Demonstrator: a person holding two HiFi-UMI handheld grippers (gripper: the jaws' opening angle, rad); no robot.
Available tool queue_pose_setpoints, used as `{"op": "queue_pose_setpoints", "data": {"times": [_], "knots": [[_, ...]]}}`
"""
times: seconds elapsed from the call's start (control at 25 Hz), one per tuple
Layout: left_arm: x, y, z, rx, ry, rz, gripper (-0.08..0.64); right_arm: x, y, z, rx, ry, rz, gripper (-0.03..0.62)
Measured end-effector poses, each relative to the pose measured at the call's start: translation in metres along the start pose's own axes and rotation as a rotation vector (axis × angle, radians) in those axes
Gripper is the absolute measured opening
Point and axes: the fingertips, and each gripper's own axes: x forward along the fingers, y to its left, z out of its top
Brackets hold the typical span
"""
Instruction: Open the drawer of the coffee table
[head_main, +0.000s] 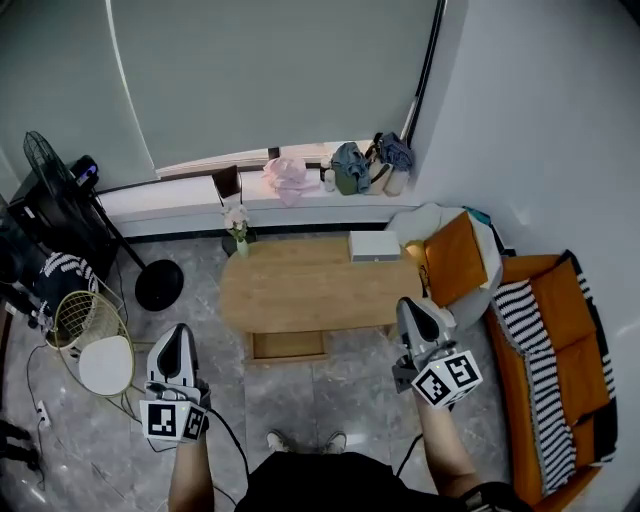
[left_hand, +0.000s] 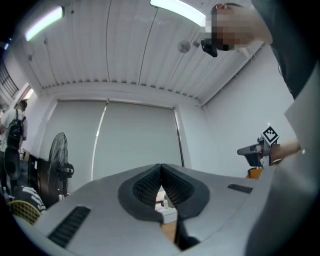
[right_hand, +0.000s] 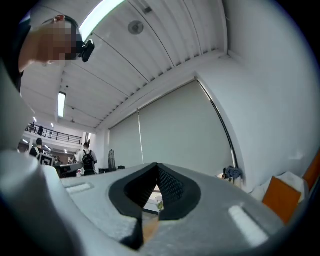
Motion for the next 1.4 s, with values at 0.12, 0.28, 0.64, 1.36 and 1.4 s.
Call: {"op": "queue_pose_setpoints", "data": {"times": [0.12, 0.28, 0.64, 1.36, 1.4], "knots": [[-0.024, 0.002, 0.018, 0.014, -0.033, 0.051, 0.008, -0.024, -0.005, 0.017, -0.071, -0.016, -0.035, 0.005], [-0.047, 0.008, 0.025, 0.032, -0.029, 0.098, 0.008, -0.045, -0.015, 0.028, -0.130, -0.027, -0.107, 0.005], [-0.036, -0.007, 0.032, 0.033, -0.067, 0.061, 0.008, -0.044, -0.024, 0.034, -0.150, -0.050, -0.158, 0.005], [-0.028, -0.002, 0.004, 0.027, -0.005, 0.041, 0.008, -0.007, 0.009, 0.016, -0.222, -0.054, -0.136, 0.005], [-0.028, -0.001, 0.003, 0.029, -0.003, 0.040, 0.008, -0.006, 0.011, 0.015, -0.228, -0.048, -0.133, 0.005]]}}
